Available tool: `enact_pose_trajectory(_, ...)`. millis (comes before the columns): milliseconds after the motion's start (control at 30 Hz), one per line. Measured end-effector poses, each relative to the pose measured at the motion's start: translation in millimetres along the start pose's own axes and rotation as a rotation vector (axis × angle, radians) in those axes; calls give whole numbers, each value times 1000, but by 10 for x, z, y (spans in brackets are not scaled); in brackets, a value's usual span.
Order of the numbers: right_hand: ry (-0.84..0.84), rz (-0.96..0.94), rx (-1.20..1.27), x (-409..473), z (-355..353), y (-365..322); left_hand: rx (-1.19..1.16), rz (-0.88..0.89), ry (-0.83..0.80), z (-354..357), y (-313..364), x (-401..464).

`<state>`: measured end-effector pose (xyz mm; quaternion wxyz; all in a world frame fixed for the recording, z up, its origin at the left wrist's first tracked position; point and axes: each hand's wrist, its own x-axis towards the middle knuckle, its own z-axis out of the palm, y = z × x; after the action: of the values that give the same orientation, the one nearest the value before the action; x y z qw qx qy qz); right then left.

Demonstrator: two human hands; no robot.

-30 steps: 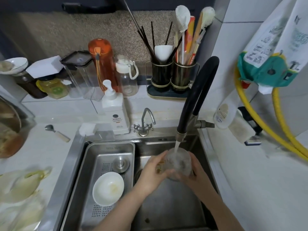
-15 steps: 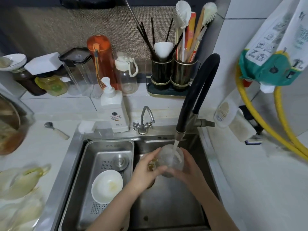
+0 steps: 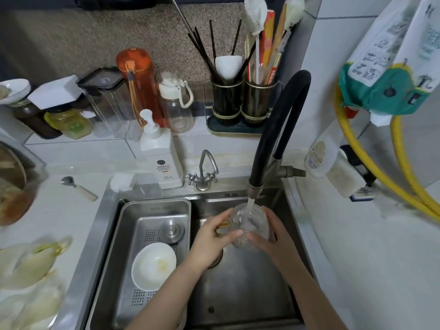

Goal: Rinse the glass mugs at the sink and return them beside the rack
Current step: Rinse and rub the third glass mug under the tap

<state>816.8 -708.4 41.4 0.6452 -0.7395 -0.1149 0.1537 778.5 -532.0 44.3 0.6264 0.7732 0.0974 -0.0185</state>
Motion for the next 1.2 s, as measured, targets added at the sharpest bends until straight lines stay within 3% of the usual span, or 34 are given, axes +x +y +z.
enact_pose_trajectory(200, -75, 39, 12, 29, 189, -94, -35, -31, 55, -190, -77, -24)
enact_pose_trajectory(333, -39, 68, 37, -15, 111, -109, -16, -73, 44, -55, -38, 19)
enact_pose_trajectory(533, -56, 333, -139, 81, 120, -11, -140, -327, 87, 57, 8, 22)
enact_pose_trajectory(733, -14, 455, -165, 136, 115, -48, 15, -453, 88, 117, 34, 133)
enact_pose_trajectory(967, 90, 490, -292, 215, 100, 70, 148, -464, 143, 219, 44, 271)
enact_pose_trajectory(1067, 52, 453, -269, 180, 145, 35, 174, -415, 176, 192, 86, 249)
enact_pose_trajectory(1200, -37, 359, -119, 184, 179, -93, -9, -294, 144, -42, 70, 231)
